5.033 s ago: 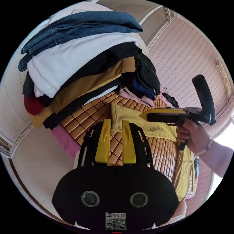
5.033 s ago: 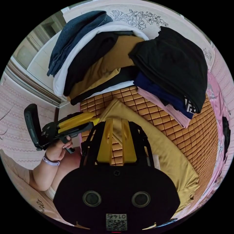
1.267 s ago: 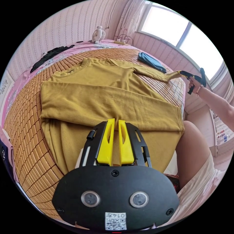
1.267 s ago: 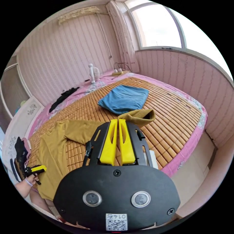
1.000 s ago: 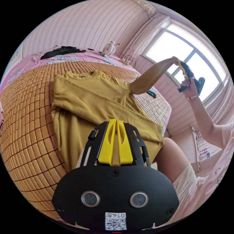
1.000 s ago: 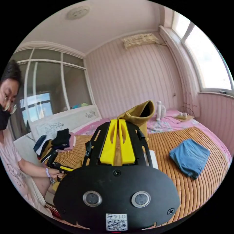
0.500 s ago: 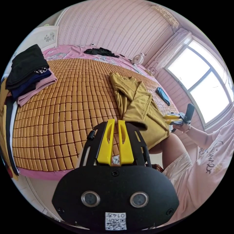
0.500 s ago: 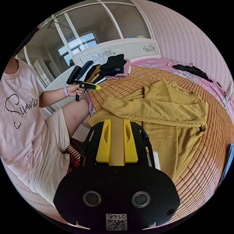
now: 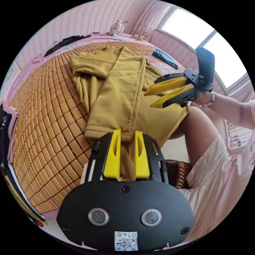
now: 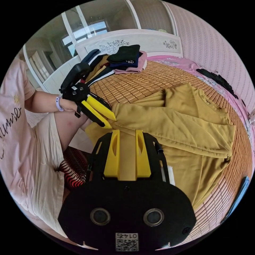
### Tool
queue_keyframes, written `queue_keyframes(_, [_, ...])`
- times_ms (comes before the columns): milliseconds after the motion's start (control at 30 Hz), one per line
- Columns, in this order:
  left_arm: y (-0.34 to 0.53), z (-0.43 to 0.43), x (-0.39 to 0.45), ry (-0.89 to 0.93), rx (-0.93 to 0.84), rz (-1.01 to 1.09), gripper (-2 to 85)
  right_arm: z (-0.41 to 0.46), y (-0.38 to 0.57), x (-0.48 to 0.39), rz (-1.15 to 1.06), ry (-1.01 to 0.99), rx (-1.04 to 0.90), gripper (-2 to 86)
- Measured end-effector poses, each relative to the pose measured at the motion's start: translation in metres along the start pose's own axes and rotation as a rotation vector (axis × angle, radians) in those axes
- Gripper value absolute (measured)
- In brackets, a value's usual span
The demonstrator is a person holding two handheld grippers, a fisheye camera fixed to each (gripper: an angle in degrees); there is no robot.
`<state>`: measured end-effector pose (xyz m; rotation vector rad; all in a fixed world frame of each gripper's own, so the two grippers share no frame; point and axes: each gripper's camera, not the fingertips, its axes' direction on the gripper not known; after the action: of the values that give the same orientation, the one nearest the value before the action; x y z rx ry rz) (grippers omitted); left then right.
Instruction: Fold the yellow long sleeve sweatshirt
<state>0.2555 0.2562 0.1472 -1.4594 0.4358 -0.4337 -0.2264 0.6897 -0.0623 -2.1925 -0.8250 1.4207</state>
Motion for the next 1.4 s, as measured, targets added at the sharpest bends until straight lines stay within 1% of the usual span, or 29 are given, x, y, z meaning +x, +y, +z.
queue_keyframes(33, [0.000, 0.002, 0.008, -0.097, 0.022, 0.035, 6.7, 0.003, -0.003, 0.001, 0.020, -0.020, 0.010, 8.3])
queue_keyframes(100, [-0.002, 0.004, 0.012, -0.140, 0.013, 0.075, 4.7, 0.000, -0.004, 0.006, 0.061, -0.042, 0.046, 7.8])
queue_keyframes(133, [-0.004, 0.000, 0.012, -0.129, 0.004, 0.072, 4.5, -0.007, -0.003, 0.008, 0.072, -0.039, 0.067, 7.8])
queue_keyframes(267, [0.002, -0.035, 0.028, -0.026, 0.064, 0.130, 5.0, -0.028, 0.004, 0.013, 0.089, 0.005, 0.083, 8.7])
queue_keyframes(300, [0.002, -0.033, 0.029, -0.017, 0.050, 0.135, 5.4, -0.033, 0.008, 0.018, 0.108, 0.016, 0.085, 9.2])
queue_keyframes(400, [0.006, -0.003, 0.021, -0.024, -0.080, 0.133, 6.8, -0.040, 0.016, 0.037, 0.173, 0.045, 0.064, 11.1])
queue_keyframes(433, [0.007, 0.003, 0.014, 0.016, -0.118, 0.110, 6.7, -0.045, 0.018, 0.046, 0.190, 0.060, 0.055, 11.6])
queue_keyframes(500, [0.008, -0.011, 0.003, 0.090, -0.069, 0.102, 6.8, -0.055, 0.018, 0.059, 0.196, 0.107, 0.056, 12.3])
queue_keyframes(567, [0.002, -0.040, -0.019, 0.184, 0.000, 0.083, 6.9, -0.067, 0.015, 0.077, 0.198, 0.180, 0.066, 12.4])
queue_keyframes(633, [-0.009, -0.062, -0.041, 0.189, 0.070, 0.092, 6.6, -0.081, 0.007, 0.111, 0.236, 0.286, 0.099, 12.8])
queue_keyframes(700, [-0.028, -0.078, -0.071, 0.114, 0.141, 0.075, 6.1, -0.086, -0.001, 0.145, 0.300, 0.351, 0.118, 13.2])
queue_keyframes(767, [-0.064, -0.085, -0.120, -0.003, 0.206, 0.011, 6.1, -0.086, -0.010, 0.180, 0.370, 0.411, 0.123, 13.5])
queue_keyframes(867, [-0.113, -0.078, -0.174, -0.037, 0.295, -0.087, 7.4, -0.077, -0.025, 0.232, 0.480, 0.482, 0.119, 13.7])
queue_keyframes(933, [-0.140, -0.068, -0.203, -0.004, 0.342, -0.174, 9.8, -0.069, -0.034, 0.269, 0.585, 0.502, 0.124, 13.5])
queue_keyframes(967, [-0.156, -0.059, -0.220, 0.025, 0.354, -0.227, 10.4, -0.067, -0.034, 0.277, 0.619, 0.506, 0.126, 13.5])
queue_keyframes(1033, [-0.178, -0.044, -0.235, 0.045, 0.338, -0.264, 10.6, -0.058, -0.033, 0.308, 0.735, 0.520, 0.099, 12.0])
queue_keyframes(1067, [-0.193, -0.032, -0.243, 0.034, 0.279, -0.285, 9.9, -0.056, -0.032, 0.314, 0.756, 0.509, 0.075, 10.4])
queue_keyframes(1100, [-0.200, -0.026, -0.246, 0.023, 0.238, -0.303, 9.3, -0.050, -0.029, 0.328, 0.789, 0.434, 0.019, 7.1])
queue_keyframes(1133, [-0.211, -0.014, -0.253, 0.001, 0.155, -0.330, 7.4, -0.052, -0.028, 0.336, 0.792, 0.351, 0.013, 5.6])
queue_keyframes(1167, [-0.219, -0.004, -0.256, -0.006, 0.091, -0.321, 5.1, -0.057, -0.029, 0.337, 0.779, 0.329, 0.029, 4.9])
queue_keyframes(1233, [-0.224, -0.004, -0.256, 0.040, 0.091, -0.292, 3.9, -0.090, -0.037, 0.324, 0.657, 0.417, 0.169, 4.0])
queue_keyframes(1300, [-0.227, -0.019, -0.255, 0.005, 0.140, -0.280, 3.4, -0.115, -0.042, 0.315, 0.603, 0.416, 0.269, 3.7])
queue_keyframes(1367, [-0.228, -0.053, -0.256, 0.033, 0.273, -0.278, 3.2, -0.139, -0.044, 0.306, 0.579, 0.393, 0.351, 3.6])
queue_keyframes(1400, [-0.228, -0.062, -0.256, 0.041, 0.297, -0.281, 3.2, -0.154, -0.044, 0.297, 0.548, 0.390, 0.382, 3.5])
